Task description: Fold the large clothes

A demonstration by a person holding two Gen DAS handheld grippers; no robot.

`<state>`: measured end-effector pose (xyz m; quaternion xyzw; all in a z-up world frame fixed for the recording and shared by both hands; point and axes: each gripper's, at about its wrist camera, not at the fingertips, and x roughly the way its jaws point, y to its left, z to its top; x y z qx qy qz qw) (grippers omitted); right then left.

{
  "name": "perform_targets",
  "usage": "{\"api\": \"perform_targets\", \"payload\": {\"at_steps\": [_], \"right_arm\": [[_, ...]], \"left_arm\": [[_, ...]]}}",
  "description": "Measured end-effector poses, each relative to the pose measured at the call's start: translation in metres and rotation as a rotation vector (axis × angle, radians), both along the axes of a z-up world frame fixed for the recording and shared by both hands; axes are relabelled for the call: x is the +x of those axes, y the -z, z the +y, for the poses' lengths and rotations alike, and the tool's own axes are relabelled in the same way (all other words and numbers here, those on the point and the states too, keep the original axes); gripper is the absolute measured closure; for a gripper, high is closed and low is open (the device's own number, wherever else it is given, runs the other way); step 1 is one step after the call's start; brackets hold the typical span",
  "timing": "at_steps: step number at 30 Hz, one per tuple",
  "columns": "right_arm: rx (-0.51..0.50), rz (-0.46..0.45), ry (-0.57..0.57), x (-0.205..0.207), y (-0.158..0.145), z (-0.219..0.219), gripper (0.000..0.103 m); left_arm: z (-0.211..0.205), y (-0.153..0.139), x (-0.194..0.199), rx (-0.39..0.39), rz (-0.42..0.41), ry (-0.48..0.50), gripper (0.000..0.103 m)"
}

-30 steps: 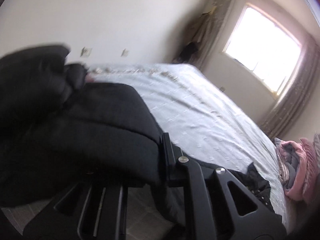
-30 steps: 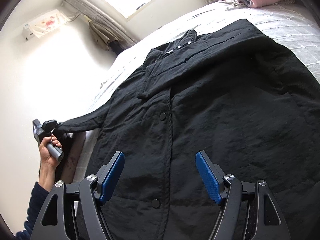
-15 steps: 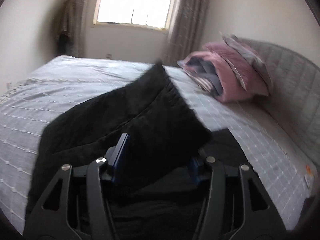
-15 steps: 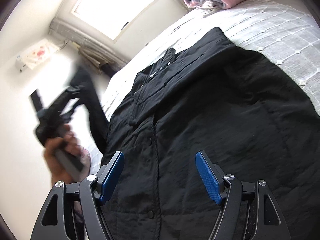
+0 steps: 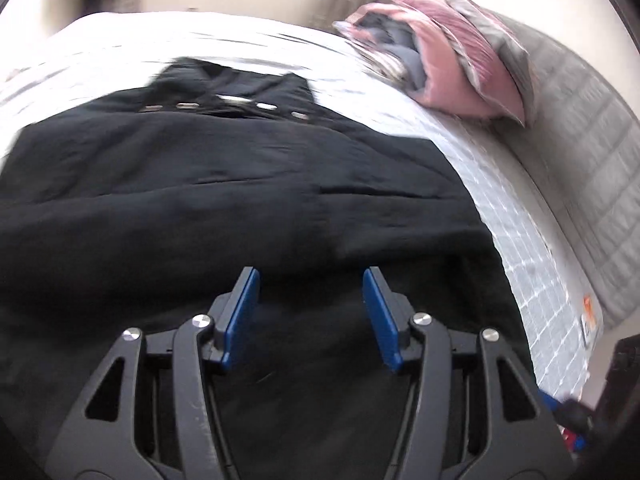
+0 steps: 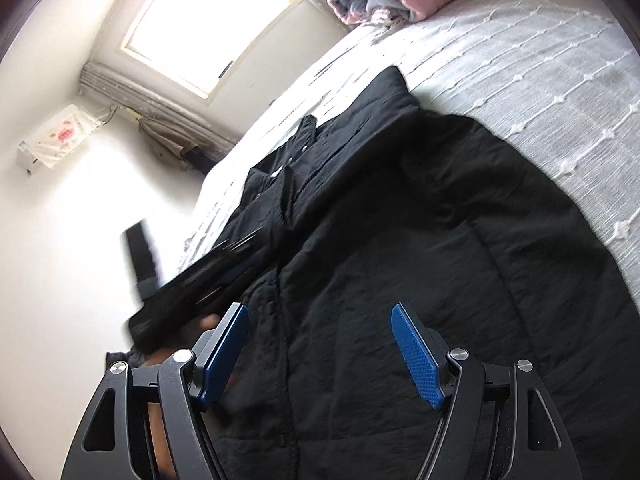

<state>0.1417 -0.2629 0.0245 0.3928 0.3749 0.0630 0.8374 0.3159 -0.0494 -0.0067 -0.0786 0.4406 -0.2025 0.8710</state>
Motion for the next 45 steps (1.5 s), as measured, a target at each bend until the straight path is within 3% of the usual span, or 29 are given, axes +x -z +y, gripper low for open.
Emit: {"api": "perform_targets", "payload": {"at_steps": [2,8,12,15,17,21,24,27,29,32,37,38,39,40,42,44,45], "right_arm": [[-0.006,0.012,0.024,0.000,0.001,-0.005,0.028],[0.023,0.041,0.077,-0.003,0.005,-0.026,0.028],[0.004,0.067,0.109,-0.004,0.007,-0.043,0.028],[-0.101,0.079,0.174,-0.007,0.004,-0.061,0.028],[-0.207,0.111,0.212,-0.002,0.005,-0.075,0.028],[-0.316,0.129,0.206,0.027,0.012,-0.095,0.028],[-0.463,0.144,0.132,0.062,0.017,-0.088,0.028],[-0.506,0.129,0.026,0.094,0.020,-0.080,0.028],[-0.456,0.085,-0.005,0.109,0.017,-0.082,0.028],[-0.267,0.065,-0.012,0.148,0.017,-0.100,0.028],[-0.072,0.189,0.014,0.214,0.052,-0.124,0.029],[-0.037,0.203,0.004,0.223,0.061,-0.125,0.040],[-0.040,0.205,-0.037,0.230,0.066,-0.121,0.076],[-0.093,0.215,-0.067,0.238,0.066,-0.114,0.076],[-0.310,0.204,-0.130,0.250,0.052,-0.094,0.083],[-0.488,0.100,-0.163,0.255,0.018,-0.077,0.084],[-0.492,0.037,-0.153,0.252,0.002,-0.076,0.084]], "left_arm": [[0.030,-0.001,-0.015,0.037,0.014,-0.075,0.036],[0.149,0.002,-0.066,0.109,0.102,-0.304,0.034],[0.235,0.019,-0.084,0.088,0.136,-0.487,0.032],[0.279,0.043,-0.087,0.050,0.204,-0.570,0.032],[0.292,0.056,-0.088,0.016,0.224,-0.580,0.032],[0.294,0.072,-0.088,-0.035,0.244,-0.566,0.032],[0.281,0.064,-0.086,-0.033,0.200,-0.502,0.032],[0.275,0.061,-0.082,-0.034,0.183,-0.502,0.032],[0.275,0.062,-0.075,-0.048,0.187,-0.505,0.032],[0.280,0.064,-0.064,-0.076,0.189,-0.514,0.032],[0.292,0.063,-0.058,-0.085,0.175,-0.543,0.032],[0.293,0.064,-0.058,-0.090,0.176,-0.546,0.032],[0.294,0.064,-0.057,-0.097,0.177,-0.547,0.032],[0.295,0.065,-0.057,-0.099,0.177,-0.546,0.032],[0.294,0.064,-0.057,-0.096,0.164,-0.543,0.035],[0.292,0.063,-0.057,-0.084,0.149,-0.543,0.039],[0.291,0.062,-0.057,-0.079,0.147,-0.537,0.039]]}}
